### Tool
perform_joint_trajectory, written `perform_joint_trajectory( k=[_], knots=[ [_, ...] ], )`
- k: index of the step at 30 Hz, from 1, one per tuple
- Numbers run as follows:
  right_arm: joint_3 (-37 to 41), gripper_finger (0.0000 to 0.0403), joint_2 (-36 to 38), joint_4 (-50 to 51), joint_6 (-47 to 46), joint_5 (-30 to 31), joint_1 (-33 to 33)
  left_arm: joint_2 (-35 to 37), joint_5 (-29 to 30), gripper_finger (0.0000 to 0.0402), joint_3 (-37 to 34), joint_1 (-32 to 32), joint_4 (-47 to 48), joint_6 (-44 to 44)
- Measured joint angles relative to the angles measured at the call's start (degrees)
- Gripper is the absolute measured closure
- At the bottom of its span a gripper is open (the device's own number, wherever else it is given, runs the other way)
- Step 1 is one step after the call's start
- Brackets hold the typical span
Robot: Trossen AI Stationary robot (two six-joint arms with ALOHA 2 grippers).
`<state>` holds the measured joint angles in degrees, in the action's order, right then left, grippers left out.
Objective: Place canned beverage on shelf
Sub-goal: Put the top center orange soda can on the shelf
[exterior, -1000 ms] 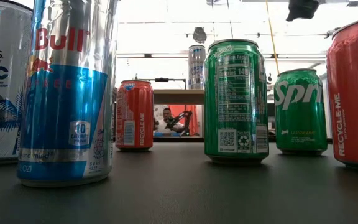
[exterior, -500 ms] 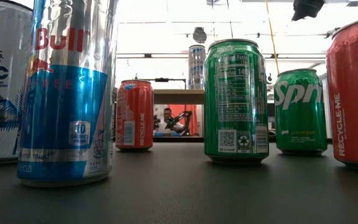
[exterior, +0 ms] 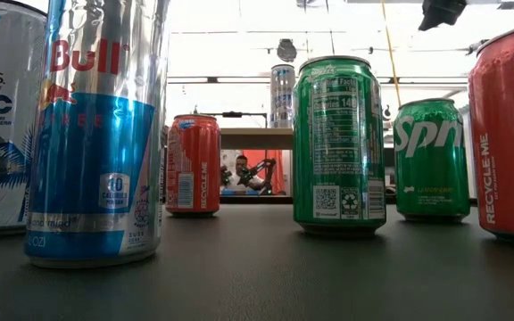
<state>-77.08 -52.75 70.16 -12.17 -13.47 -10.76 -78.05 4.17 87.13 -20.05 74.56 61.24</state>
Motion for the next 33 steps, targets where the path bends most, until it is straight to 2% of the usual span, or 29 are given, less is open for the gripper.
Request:
perform_joint_trajectory(
  k=[8, 12, 15, 24, 28, 33],
  knots=[
    [0.0, 0.0046, 0.0, -0.1, -1.8, 1.4, 0.0, 0.0, 1.0, 0.0300, 0.0, -0.1, -1.8, 3.0],
    [0.0, 0.0046, 0.1, 0.0, -2.1, -0.7, 0.0, 0.0, 2.4, 0.0295, 0.0, -0.7, -3.1, 3.3],
    [0.0, 0.0046, 0.3, 0.2, -2.4, -2.5, 0.0, -0.3, 2.5, 0.0271, 0.0, -0.4, -2.5, 6.3],
    [0.0, 0.0046, 0.2, 0.2, -3.0, -2.8, 0.0, -4.1, 6.5, 0.0148, 0.0, 0.1, -7.0, 5.4],
    [0.0, 0.0046, 0.2, 0.0, -2.9, -2.8, 0.0, -6.3, 8.1, 0.0129, 0.0, 0.1, -12.5, 2.5],
    [0.0, 0.0046, 0.2, -0.1, -3.0, -2.9, 0.0, -8.6, 9.6, 0.0128, 0.0, 0.0, -24.8, -7.4]
  ],
)
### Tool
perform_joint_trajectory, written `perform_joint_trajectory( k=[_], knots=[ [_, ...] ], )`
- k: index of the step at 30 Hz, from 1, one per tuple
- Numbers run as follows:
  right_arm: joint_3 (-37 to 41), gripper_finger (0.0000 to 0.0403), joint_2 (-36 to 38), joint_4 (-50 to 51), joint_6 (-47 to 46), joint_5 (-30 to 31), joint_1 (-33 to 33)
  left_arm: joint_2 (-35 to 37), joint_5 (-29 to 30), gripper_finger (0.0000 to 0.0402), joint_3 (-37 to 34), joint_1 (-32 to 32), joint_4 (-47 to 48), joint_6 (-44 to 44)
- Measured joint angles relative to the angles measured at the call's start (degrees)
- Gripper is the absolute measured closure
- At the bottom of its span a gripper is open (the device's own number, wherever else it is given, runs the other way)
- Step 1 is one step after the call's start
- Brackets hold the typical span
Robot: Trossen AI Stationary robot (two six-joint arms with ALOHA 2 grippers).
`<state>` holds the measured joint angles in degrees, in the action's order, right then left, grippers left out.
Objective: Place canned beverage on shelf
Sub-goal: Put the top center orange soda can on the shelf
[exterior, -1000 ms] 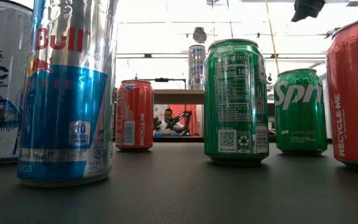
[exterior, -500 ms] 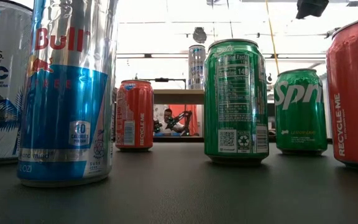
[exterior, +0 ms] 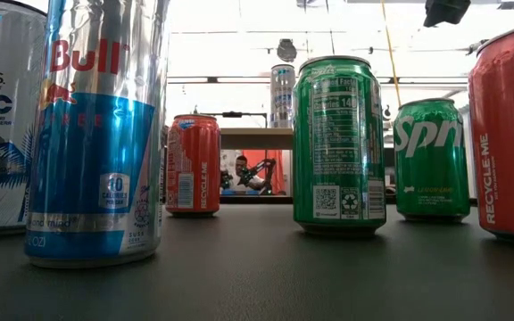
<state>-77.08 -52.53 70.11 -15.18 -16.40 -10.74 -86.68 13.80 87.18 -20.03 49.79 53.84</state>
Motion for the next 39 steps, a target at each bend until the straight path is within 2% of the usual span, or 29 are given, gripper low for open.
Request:
perform_joint_trajectory(
  k=[8, 12, 15, 19, 21, 30, 33, 39],
  knots=[
    [0.0, 0.0046, 0.0, 0.0, 0.8, -0.3, 0.0, -3.7, 4.1, 0.0128, 0.0, 0.5, -13.6, -11.7],
    [0.0, 0.0046, 0.0, 0.0, 0.8, -0.4, 0.0, -5.4, 6.7, 0.0128, 0.0, 1.7, -16.3, -11.1],
    [0.0, 0.0046, 0.0, 0.0, 0.5, -0.3, 0.0, -5.9, 7.6, 0.0128, 0.0, 2.8, -14.4, -7.1],
    [0.0, 0.0046, 0.0, -1.2, 0.3, -0.2, 0.0, -5.8, 5.8, 0.0128, 0.0, 5.6, -9.7, 1.6],
    [0.0, 0.0046, 0.0, -2.2, 0.0, -0.1, 0.0, -5.8, 4.6, 0.0128, 0.0, 6.8, -7.0, 2.9],
    [0.0, 0.0046, -0.1, -4.3, -1.3, -0.1, 0.0, -5.8, -0.6, 0.0116, 0.0, 10.0, 1.6, -12.1],
    [0.0, 0.0046, -0.1, -4.3, -2.1, 0.0, 0.0, -5.8, -3.1, 0.0091, 0.0, 11.3, 4.8, -13.3],
    [0.0, 0.0046, -0.1, -4.3, -2.1, 0.1, 0.0, -6.5, -3.2, 0.0034, 0.0, 13.3, 6.1, -18.9]
  ],
)
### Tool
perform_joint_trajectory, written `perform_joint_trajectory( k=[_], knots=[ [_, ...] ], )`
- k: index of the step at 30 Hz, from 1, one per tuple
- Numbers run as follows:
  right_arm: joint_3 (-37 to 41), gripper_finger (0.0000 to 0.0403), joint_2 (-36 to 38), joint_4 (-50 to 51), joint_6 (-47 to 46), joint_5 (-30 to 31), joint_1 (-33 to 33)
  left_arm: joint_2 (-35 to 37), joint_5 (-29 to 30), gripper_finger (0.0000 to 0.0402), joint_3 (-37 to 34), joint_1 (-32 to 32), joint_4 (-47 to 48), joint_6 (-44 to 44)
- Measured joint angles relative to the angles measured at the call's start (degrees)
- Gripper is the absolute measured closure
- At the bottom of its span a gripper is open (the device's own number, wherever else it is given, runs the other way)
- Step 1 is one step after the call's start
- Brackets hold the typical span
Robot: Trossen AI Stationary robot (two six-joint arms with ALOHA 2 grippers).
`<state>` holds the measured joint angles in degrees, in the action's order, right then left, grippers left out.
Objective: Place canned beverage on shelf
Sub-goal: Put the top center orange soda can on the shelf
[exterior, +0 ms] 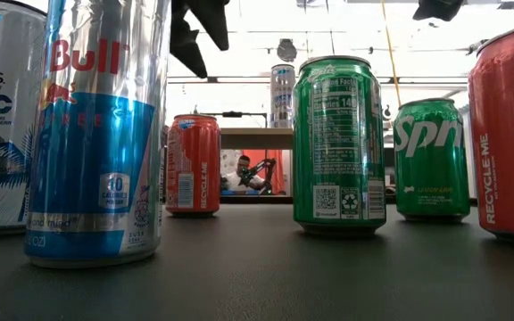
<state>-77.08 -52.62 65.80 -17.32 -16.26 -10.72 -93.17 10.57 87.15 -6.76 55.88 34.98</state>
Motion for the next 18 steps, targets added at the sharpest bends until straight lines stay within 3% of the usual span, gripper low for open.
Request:
perform_joint_trajectory(
  k=[7, 18],
  knots=[
    [0.0, 0.0046, 0.0, 0.0, 0.1, 1.5, 0.0, -0.7, -3.8, 0.0026, -3.8, 2.4, -0.7, -2.9],
    [0.0, 0.0046, 0.0, -1.3, 0.9, 1.6, 0.0, -1.1, -2.1, 0.0026, -9.7, 3.6, -1.6, -2.8]
  ],
)
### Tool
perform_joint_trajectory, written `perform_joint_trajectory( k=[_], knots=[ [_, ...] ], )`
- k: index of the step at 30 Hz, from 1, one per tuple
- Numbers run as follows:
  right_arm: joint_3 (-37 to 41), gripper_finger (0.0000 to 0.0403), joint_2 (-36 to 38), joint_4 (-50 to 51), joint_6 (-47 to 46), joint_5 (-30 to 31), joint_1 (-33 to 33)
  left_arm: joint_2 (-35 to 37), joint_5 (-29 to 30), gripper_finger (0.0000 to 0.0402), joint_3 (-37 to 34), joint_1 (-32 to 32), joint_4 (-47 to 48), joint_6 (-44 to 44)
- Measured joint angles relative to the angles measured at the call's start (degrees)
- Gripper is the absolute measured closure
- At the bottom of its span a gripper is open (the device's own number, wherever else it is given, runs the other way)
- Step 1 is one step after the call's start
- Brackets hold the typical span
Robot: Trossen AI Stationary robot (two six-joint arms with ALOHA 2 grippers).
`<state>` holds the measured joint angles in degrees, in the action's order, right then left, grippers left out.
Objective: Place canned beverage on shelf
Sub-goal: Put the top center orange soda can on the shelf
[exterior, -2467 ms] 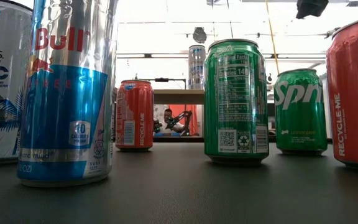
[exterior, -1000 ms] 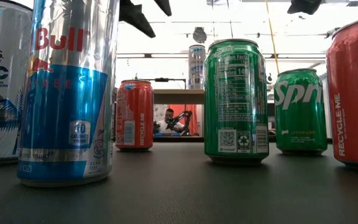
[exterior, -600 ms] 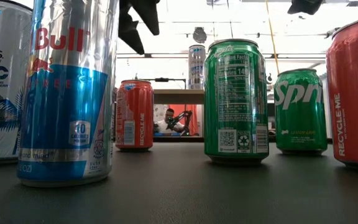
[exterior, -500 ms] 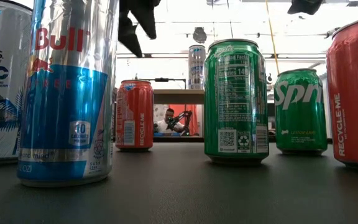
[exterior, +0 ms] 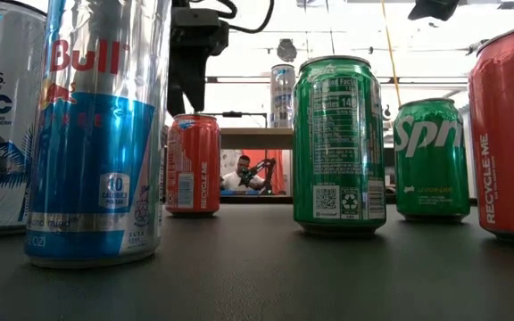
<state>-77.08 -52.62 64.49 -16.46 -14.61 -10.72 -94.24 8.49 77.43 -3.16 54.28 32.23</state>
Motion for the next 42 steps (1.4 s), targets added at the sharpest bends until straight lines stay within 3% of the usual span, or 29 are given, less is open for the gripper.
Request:
perform_joint_trajectory(
  k=[13, 26, 35, 42],
  knots=[
    [0.0, 0.0046, -0.3, 0.0, 1.1, 0.0, 0.0, -2.5, 0.1, 0.0029, -2.9, 1.3, -5.2, -1.4],
    [0.0, 0.0046, -1.4, 0.0, 1.0, -0.2, 0.0, -4.8, -3.6, 0.0102, -2.8, 2.8, -5.7, -2.6],
    [0.0, 0.0046, -1.4, 0.0, 1.3, -0.2, 0.0, -4.8, -3.8, 0.0111, 0.5, 2.8, -5.0, -3.4],
    [0.0, 0.0046, -1.4, -4.6, 0.5, -0.5, 0.0, -4.8, -5.0, 0.0112, 6.7, 2.8, -1.1, -10.1]
  ],
)
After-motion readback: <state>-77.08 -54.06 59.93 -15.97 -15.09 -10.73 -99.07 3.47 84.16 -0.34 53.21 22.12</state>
